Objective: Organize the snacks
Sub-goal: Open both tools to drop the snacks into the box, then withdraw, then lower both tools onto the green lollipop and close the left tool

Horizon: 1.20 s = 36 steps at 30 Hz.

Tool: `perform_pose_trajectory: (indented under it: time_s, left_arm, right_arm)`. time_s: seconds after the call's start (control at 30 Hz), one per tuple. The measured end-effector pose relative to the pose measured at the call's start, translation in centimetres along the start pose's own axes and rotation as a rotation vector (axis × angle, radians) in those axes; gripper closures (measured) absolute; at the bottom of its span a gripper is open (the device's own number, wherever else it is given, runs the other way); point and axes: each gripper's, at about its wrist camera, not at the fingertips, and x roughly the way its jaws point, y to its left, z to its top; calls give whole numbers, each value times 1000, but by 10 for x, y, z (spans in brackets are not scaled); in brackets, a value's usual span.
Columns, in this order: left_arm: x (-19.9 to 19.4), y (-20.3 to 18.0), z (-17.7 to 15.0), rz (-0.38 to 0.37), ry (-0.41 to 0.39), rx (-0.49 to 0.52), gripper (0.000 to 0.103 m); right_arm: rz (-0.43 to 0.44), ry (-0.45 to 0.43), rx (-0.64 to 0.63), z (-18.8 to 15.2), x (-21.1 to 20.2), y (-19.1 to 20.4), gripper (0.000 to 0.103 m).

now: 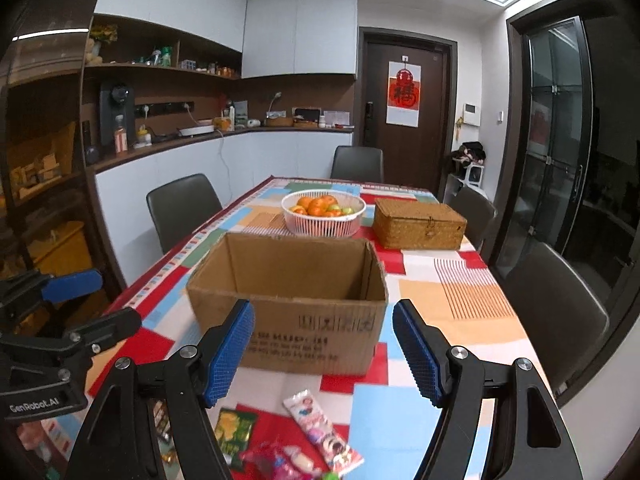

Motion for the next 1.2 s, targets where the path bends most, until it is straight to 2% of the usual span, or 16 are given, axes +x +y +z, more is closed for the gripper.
perform_pose_trajectory:
  time_s: [0.13,0.6,0.77,1.1,1.2]
  left_arm:
    - [-7,-1,-18,40,11,6,27]
    - [3,-14,-83,25,121,63,28]
    - [3,-18,-97,36,126,104,28]
    - [24,-24,-114,2,187,126,42]
    - [36,-22,-118,-12,215,110,50]
  right_arm:
    - [-4,22,-7,-18,-9,5,31]
    - [-31,177,8,-79,-6,3,31]
    - [-58,230,21,-98,-6,1,31]
    - [-81,317,39,-122,6,-6,31]
    - [-80,336,42,-127,14,-8,31]
